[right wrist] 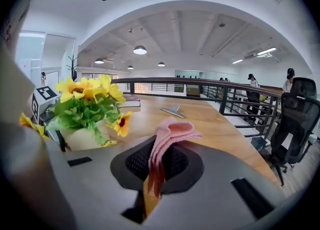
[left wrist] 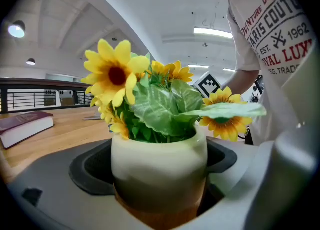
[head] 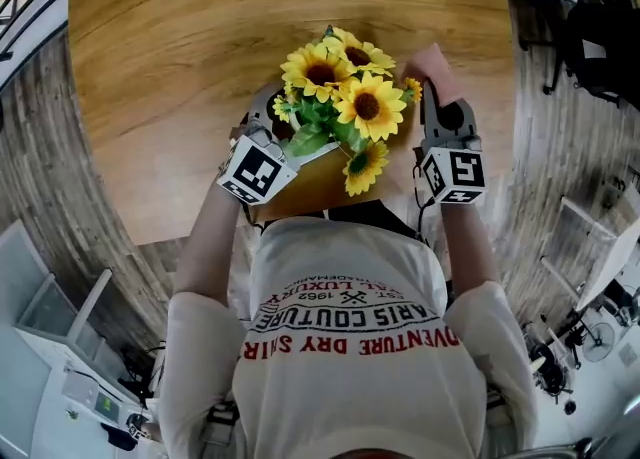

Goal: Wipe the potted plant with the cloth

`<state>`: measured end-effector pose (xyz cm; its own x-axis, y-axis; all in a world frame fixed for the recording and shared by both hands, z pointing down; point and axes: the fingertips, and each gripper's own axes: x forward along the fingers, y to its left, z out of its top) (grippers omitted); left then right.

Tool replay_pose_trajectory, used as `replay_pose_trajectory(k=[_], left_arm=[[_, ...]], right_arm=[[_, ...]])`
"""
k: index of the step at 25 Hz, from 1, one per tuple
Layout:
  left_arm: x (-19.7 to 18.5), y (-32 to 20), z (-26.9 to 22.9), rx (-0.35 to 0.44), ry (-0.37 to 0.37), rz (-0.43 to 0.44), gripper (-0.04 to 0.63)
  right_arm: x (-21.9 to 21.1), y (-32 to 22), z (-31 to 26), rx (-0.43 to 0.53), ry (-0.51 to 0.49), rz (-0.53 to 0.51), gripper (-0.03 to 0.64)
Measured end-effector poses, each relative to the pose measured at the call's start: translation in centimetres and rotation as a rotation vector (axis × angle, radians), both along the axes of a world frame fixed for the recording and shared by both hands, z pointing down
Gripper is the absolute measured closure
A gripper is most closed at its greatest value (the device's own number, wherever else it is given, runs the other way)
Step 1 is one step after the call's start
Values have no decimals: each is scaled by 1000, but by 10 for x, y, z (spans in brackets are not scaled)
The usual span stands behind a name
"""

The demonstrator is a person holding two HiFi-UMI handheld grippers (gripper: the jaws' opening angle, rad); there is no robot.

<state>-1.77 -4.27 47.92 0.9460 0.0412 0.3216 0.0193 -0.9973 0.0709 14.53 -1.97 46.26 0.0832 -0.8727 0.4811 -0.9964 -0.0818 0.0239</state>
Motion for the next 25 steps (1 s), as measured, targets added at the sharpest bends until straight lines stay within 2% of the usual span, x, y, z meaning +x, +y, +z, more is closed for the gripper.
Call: replay_pose_trajectory(k=[5, 10, 16, 19, 25], left_arm=[[-2, 3, 10, 6, -36, 22, 60], [-4, 4, 7, -8, -39, 47, 58], [6, 5, 24, -4, -112, 71, 58], [10, 2, 33, 13, -154, 38, 58], [-6, -5, 38, 15, -177, -37, 57]], right_arm=[[-8, -8, -7, 12, 25, -40, 583], [-23, -12, -7, 12, 44, -86, 583], [-18, -16, -4, 27, 23, -90, 583], [-14, -17, -5, 35, 17, -95, 583], [-15, -22, -14, 55, 27, -98, 583]])
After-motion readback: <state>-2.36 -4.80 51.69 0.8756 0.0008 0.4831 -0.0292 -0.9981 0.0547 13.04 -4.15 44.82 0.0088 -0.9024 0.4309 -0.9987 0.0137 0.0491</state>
